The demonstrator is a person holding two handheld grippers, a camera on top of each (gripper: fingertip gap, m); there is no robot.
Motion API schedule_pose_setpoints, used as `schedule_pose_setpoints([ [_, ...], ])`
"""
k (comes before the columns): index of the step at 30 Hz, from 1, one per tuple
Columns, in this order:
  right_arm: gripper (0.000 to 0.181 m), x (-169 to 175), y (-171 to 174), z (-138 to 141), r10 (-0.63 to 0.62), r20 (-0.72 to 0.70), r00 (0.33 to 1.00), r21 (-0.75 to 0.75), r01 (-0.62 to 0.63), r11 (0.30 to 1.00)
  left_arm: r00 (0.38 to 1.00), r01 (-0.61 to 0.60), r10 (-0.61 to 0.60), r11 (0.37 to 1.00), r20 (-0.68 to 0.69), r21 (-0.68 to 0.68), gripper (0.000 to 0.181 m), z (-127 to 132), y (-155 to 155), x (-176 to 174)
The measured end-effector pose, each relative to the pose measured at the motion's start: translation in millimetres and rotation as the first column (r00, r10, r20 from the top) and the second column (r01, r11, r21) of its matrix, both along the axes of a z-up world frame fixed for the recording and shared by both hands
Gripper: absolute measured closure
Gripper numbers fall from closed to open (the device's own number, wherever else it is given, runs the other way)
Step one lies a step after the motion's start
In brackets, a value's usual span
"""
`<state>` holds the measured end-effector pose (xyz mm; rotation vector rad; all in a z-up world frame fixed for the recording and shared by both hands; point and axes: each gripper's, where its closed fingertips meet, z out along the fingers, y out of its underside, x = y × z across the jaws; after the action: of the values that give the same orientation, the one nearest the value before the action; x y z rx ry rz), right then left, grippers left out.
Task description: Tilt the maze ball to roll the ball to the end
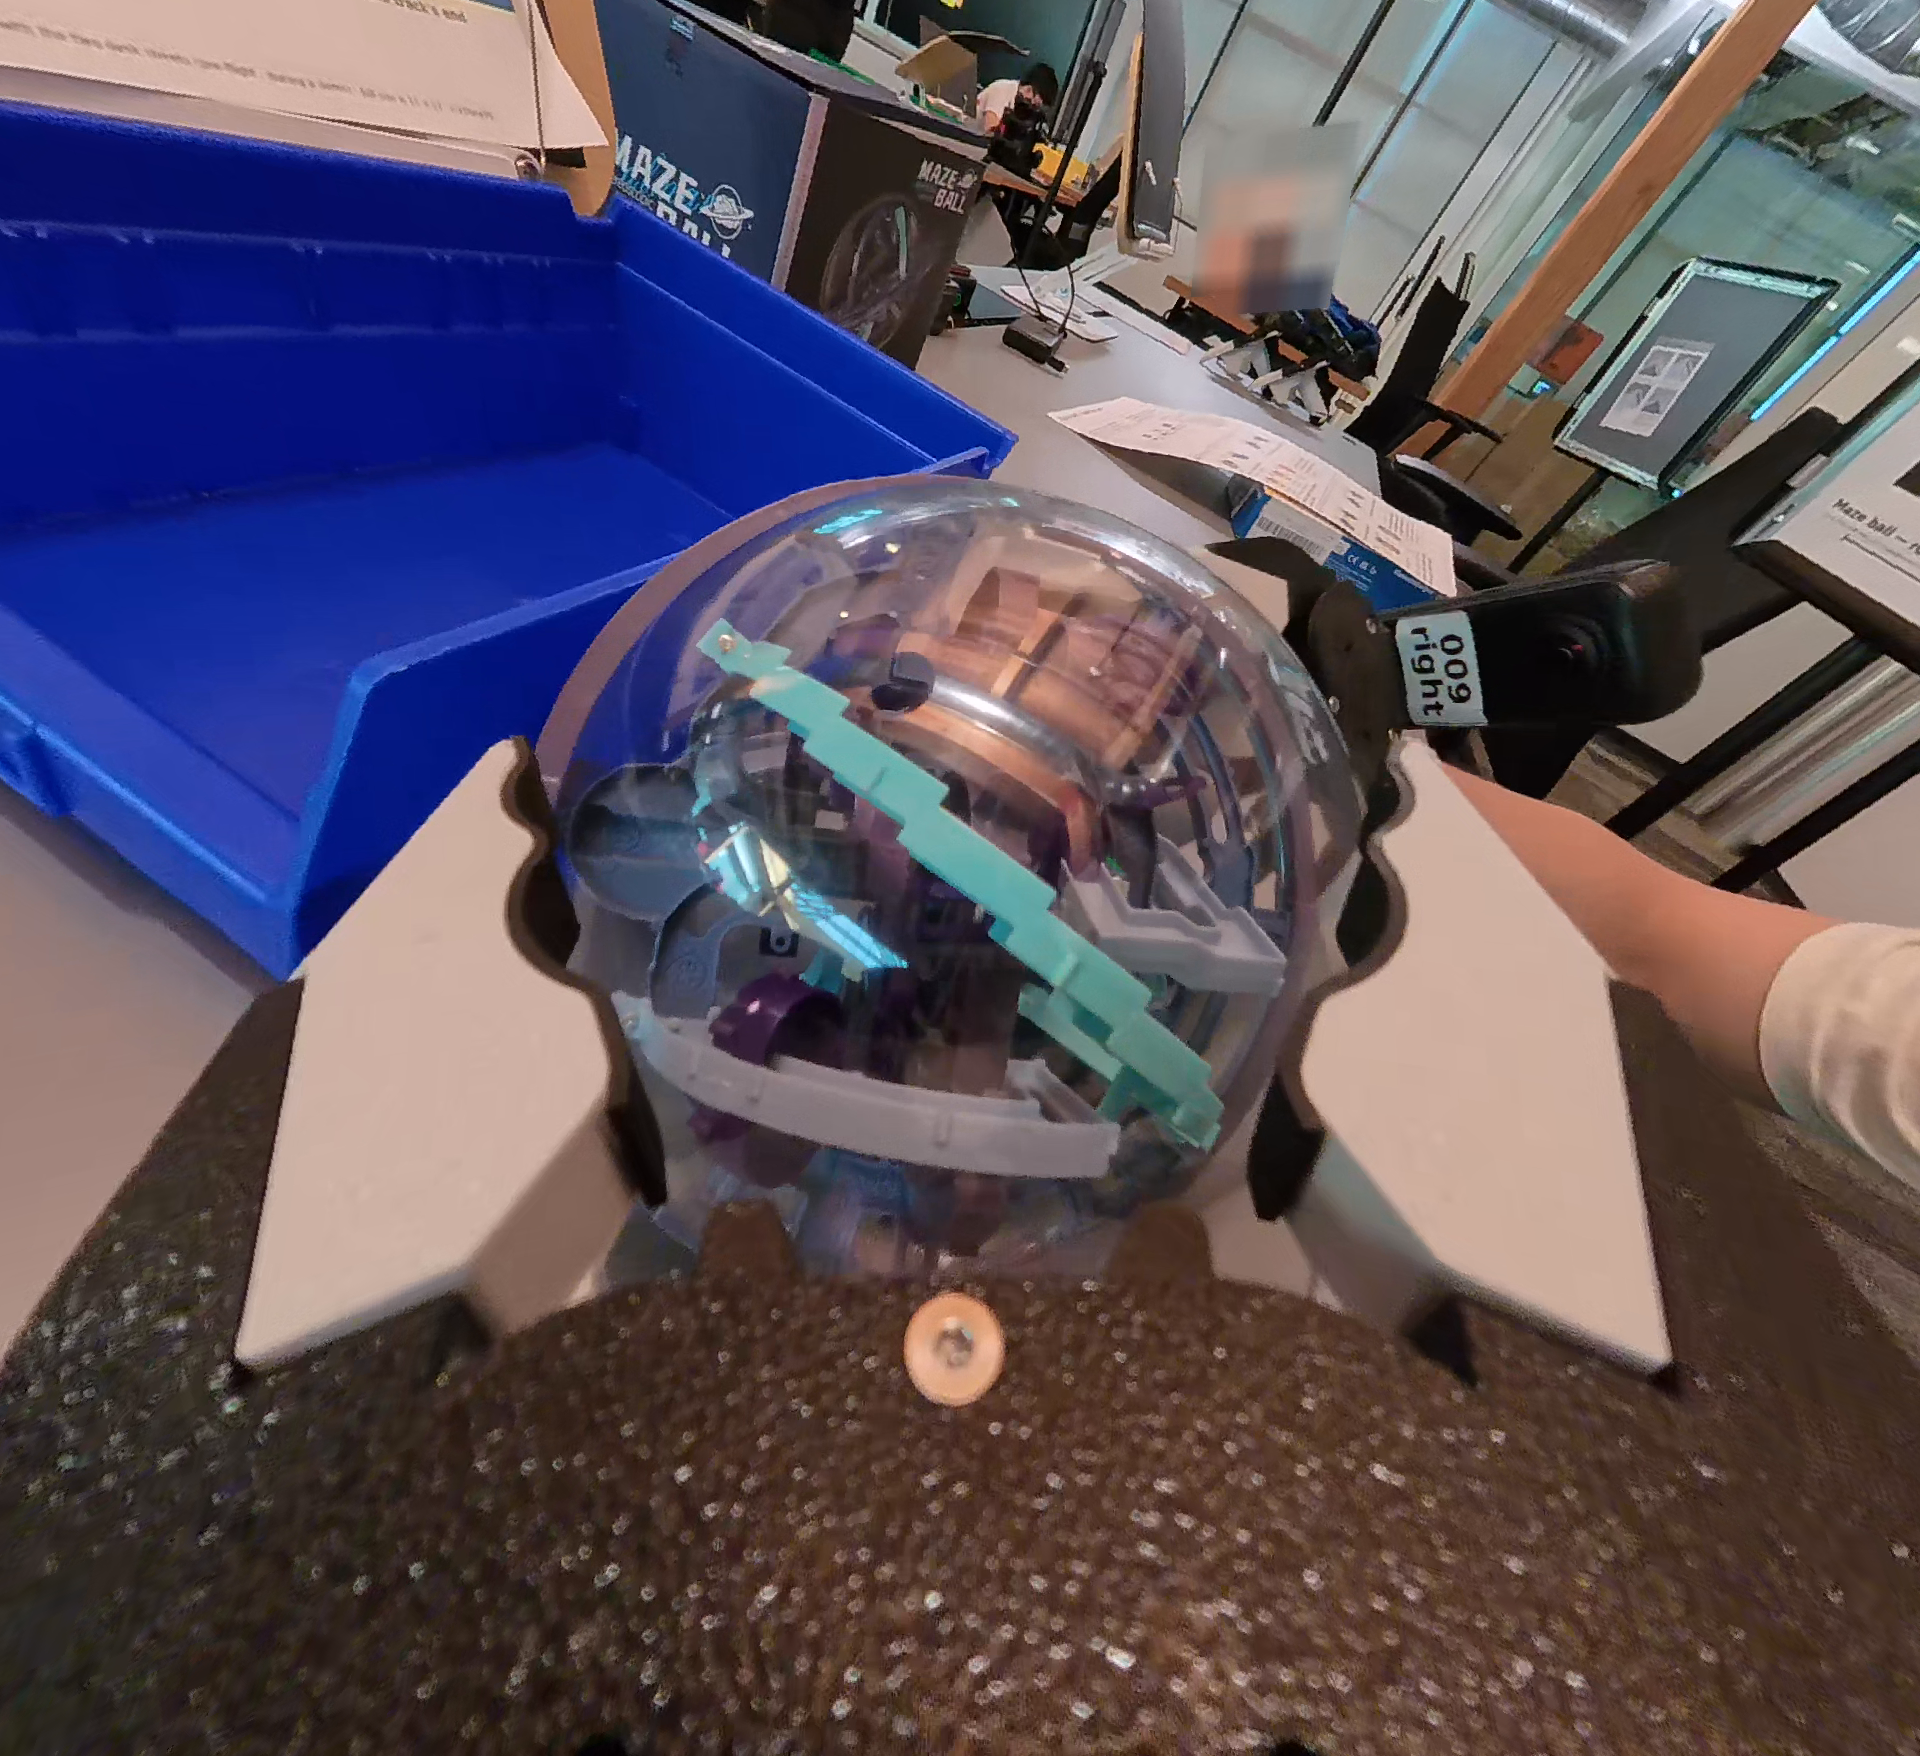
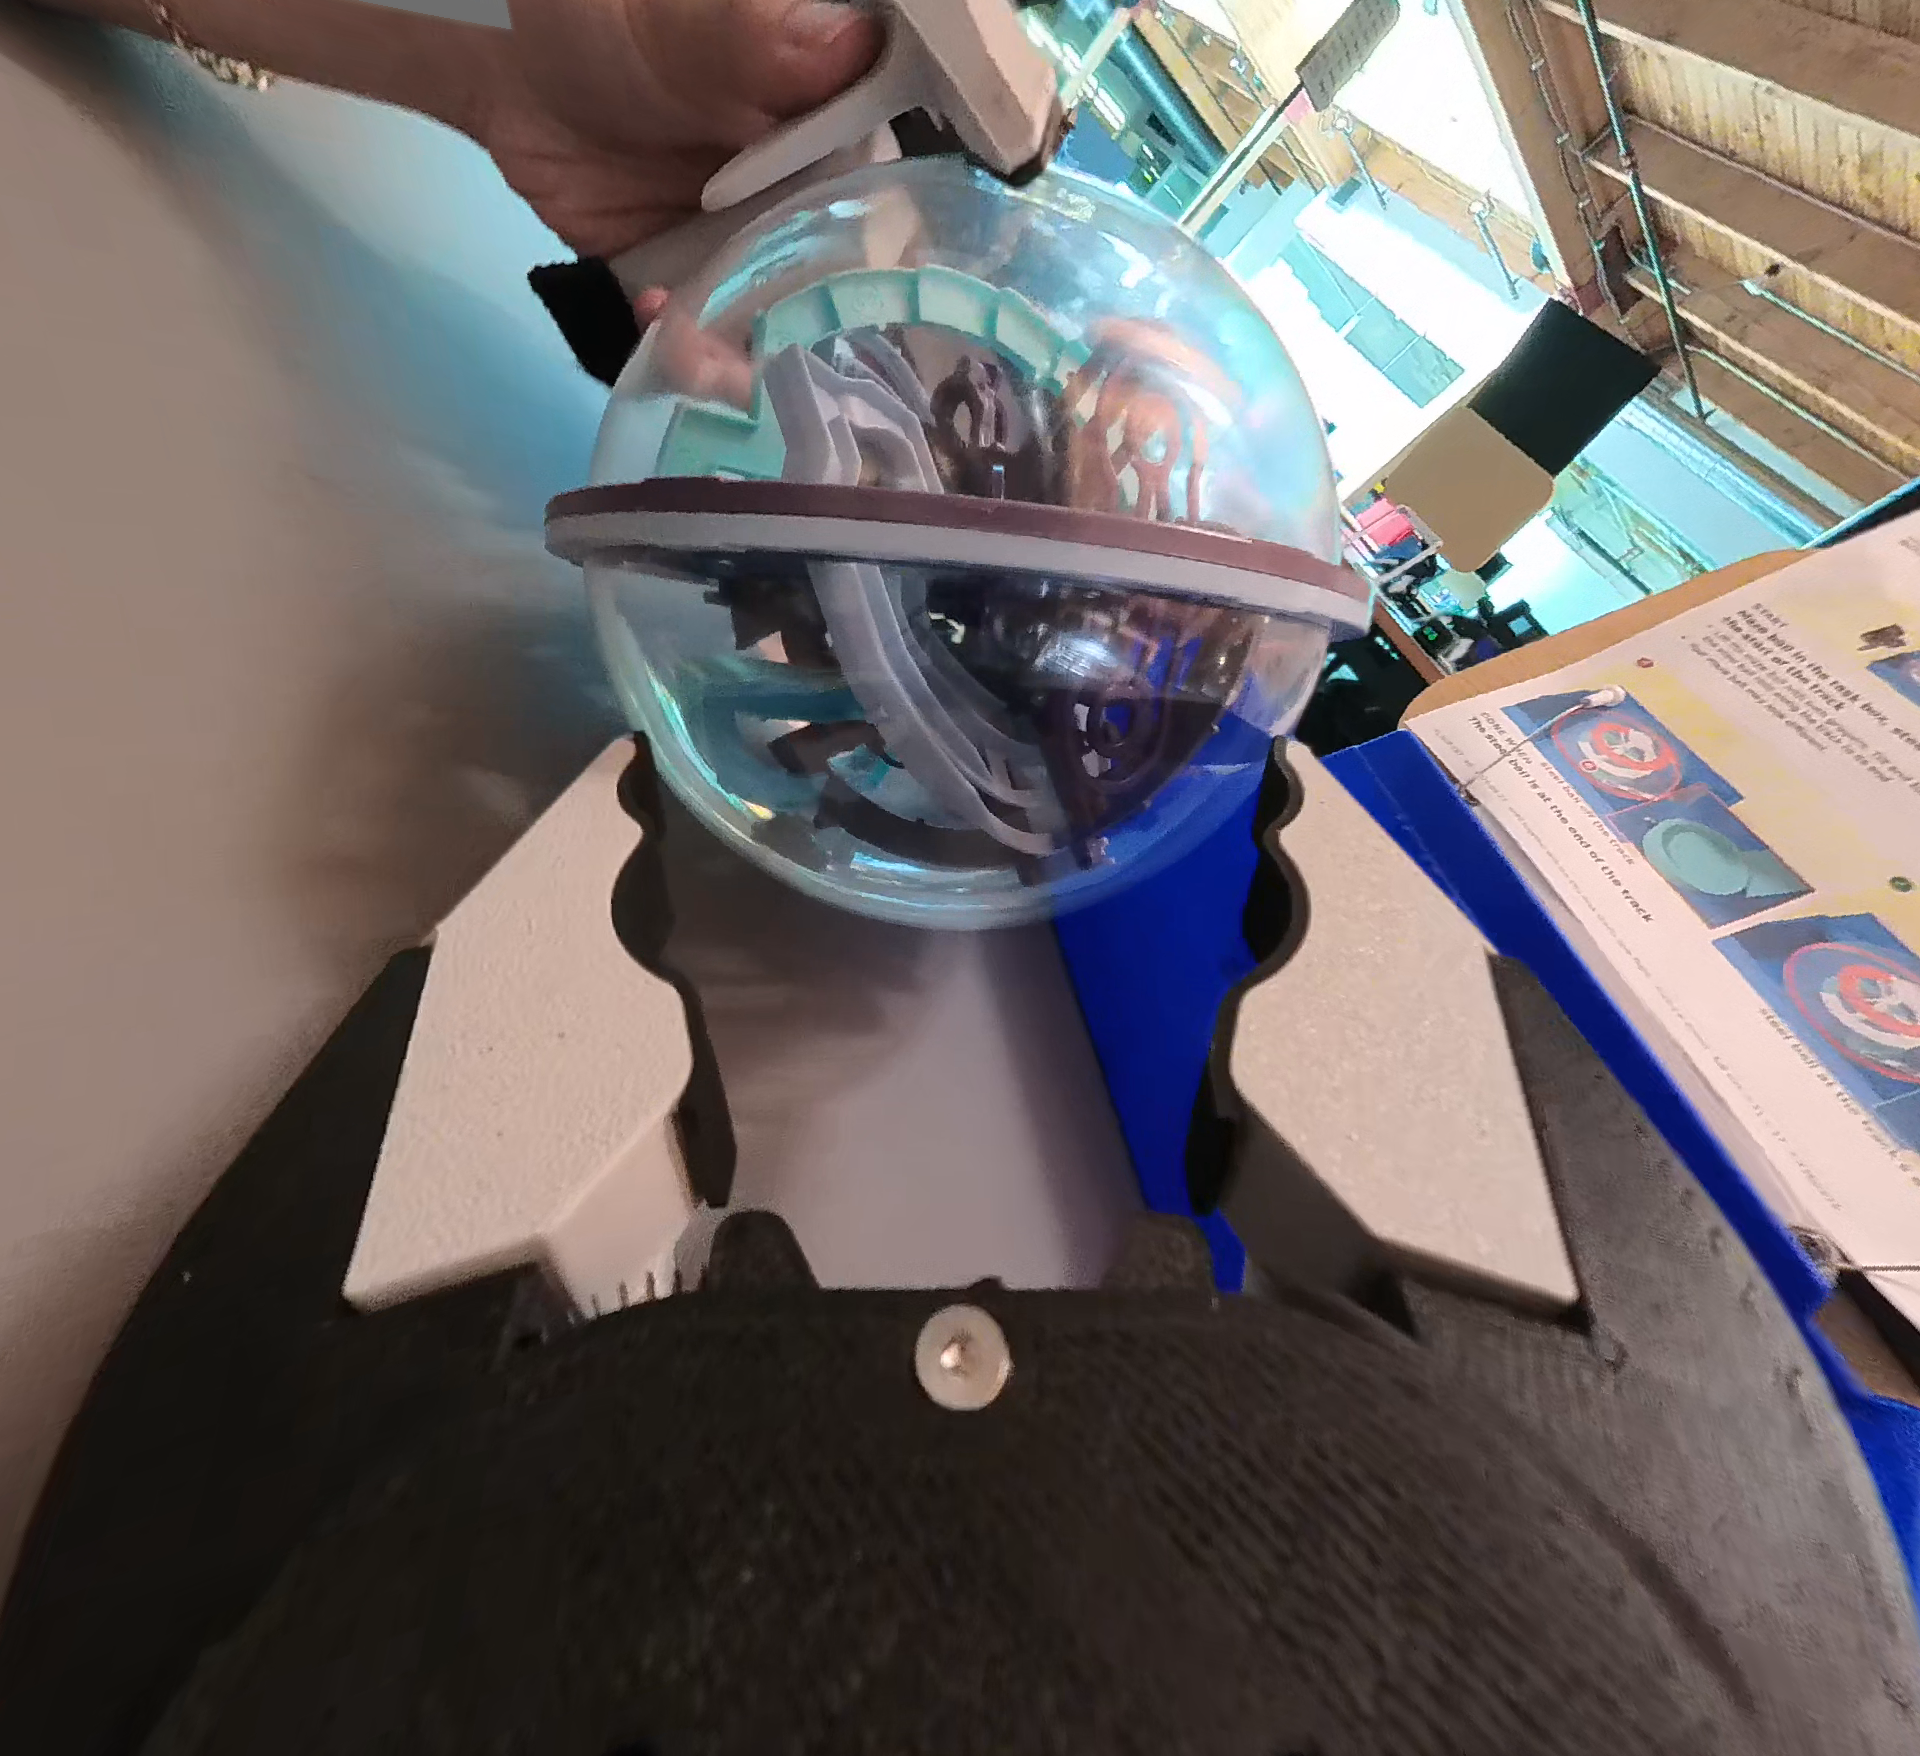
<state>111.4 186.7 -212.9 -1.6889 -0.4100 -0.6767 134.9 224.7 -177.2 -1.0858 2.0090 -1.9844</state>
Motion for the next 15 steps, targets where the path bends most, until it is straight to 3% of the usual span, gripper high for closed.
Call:
schedule_pose_setpoints([
  [3, 0.07, -2.7, -2.0, 4.3, 0.017, 0.016, 1.0, -0.004, -0.017, 1.0, 1.0, 0.014, -0.014, 1.0, 0.019, 0.019, 0.034, -0.1, -1.9, -2.0],
  [5, 0.057, -4.3, -1.1, 13.5, 0.013, 0.035, 0.999, 0.042, -0.014, 0.999, 0.999, 0.015, -0.016, 0.999, 0.031, 0.03, 0.034, 0.1, -3.6, -3.1],
  [11, 0.052, -15.3, 1.0, 26.7, -0.003, 0.3, 0.954, 0.039, -0.009, 0.999, 1.0, 0.007, -0.007, 1.0, 0.015, 0.025, 0.034, -0.5, -1.9, -1.7],
  [14, 0.061, -16.1, 7.7, 10.9, 0.005, 0.398, 0.917, -0.052, 0.017, 0.999, 1.0, 0.008, -0.009, 0.999, 0.017, 0.033, 0.034, -0.5, -2.7, -2.2],
  [15, 0.056, -12.3, 10.1, 8.3, -0.018, 0.442, 0.897, -0.062, 0.051, 0.997, 1.0, 0.008, -0.009, 0.999, 0.021, 0.039, 0.034, -0.3, -3.6, -2.7],
])
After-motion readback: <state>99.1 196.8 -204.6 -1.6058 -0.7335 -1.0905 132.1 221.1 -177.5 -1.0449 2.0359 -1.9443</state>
